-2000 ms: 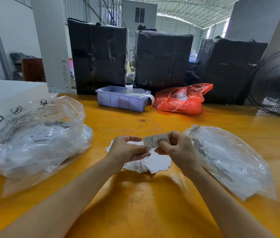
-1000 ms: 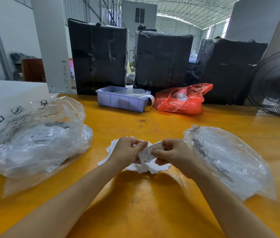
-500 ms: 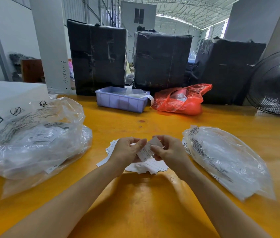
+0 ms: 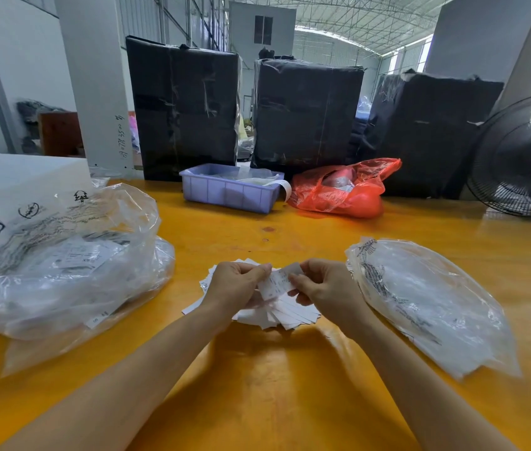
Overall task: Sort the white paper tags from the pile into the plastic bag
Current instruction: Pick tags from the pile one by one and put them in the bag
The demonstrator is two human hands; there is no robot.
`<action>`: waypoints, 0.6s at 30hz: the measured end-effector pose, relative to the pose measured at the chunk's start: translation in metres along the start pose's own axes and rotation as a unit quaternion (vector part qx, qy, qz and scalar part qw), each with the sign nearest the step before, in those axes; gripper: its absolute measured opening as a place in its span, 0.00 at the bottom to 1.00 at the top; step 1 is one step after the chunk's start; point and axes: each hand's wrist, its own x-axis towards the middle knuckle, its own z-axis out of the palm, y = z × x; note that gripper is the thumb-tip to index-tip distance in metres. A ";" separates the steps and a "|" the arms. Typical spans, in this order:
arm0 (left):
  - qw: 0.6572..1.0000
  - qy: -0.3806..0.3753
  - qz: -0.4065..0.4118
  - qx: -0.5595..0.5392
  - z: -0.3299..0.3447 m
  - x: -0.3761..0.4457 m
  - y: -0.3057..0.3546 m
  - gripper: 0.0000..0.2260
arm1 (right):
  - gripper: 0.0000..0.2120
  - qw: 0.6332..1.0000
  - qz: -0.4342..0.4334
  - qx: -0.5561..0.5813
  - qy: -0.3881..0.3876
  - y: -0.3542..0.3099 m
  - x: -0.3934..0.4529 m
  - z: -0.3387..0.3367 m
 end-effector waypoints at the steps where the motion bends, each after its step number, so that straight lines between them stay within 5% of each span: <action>1: 1.000 -0.002 -0.003 0.005 0.000 0.000 0.001 0.09 | 0.07 1.000 0.001 -0.007 0.003 0.000 0.001 -0.001; 9: 1.000 -0.022 0.011 -0.004 0.007 -0.007 0.006 0.11 | 0.11 0.996 0.042 0.013 -0.083 -0.005 -0.001 0.004; 13: 0.998 -0.030 -0.022 -0.053 0.008 -0.010 0.010 0.11 | 0.10 0.999 0.032 0.012 -0.021 -0.007 -0.001 0.007; 18: 0.989 -0.006 -0.054 -0.139 0.012 -0.012 0.014 0.12 | 0.20 0.993 -0.078 -0.086 0.030 -0.005 -0.001 0.016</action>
